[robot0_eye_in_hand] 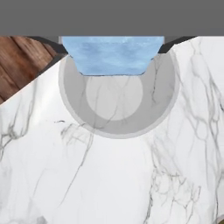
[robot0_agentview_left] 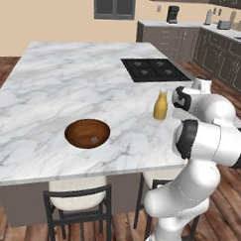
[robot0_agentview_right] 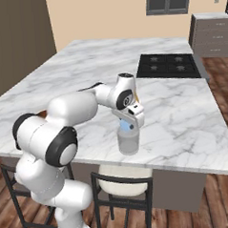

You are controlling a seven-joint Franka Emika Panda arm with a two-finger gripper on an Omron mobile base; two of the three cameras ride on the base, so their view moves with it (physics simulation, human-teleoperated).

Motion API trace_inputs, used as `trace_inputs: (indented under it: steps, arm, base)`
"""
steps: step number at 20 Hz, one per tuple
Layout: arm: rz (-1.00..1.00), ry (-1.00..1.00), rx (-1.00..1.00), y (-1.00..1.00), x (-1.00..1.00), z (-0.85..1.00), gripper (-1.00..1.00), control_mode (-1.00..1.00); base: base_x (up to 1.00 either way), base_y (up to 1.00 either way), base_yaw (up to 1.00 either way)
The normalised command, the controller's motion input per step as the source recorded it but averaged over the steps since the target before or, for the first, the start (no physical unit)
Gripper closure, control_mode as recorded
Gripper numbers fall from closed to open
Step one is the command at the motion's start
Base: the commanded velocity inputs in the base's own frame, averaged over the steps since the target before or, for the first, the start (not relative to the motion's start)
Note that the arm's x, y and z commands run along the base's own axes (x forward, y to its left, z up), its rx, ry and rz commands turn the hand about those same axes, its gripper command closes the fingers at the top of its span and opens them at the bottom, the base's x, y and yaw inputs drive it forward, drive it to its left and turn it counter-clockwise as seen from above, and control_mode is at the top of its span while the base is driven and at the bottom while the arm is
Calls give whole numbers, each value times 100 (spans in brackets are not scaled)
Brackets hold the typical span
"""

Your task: There are two ice cubes in the ice bowl. Place both ice cubes in the glass cup.

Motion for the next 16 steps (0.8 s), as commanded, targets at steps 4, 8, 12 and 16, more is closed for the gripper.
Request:
trace_inputs:
  steps: [4,8,12,16]
  arm:
    - [0,0,0,-1,6,-18,100,-100]
    - [0,0,0,0,16,-11,100,-100]
    - [0,0,0,0,19,-7,100,-100]
    - [0,0,0,-1,11,-8,100,-100]
  base:
    - [0,0,0]
    - [0,0,0]
    - [0,0,0]
    - [0,0,0]
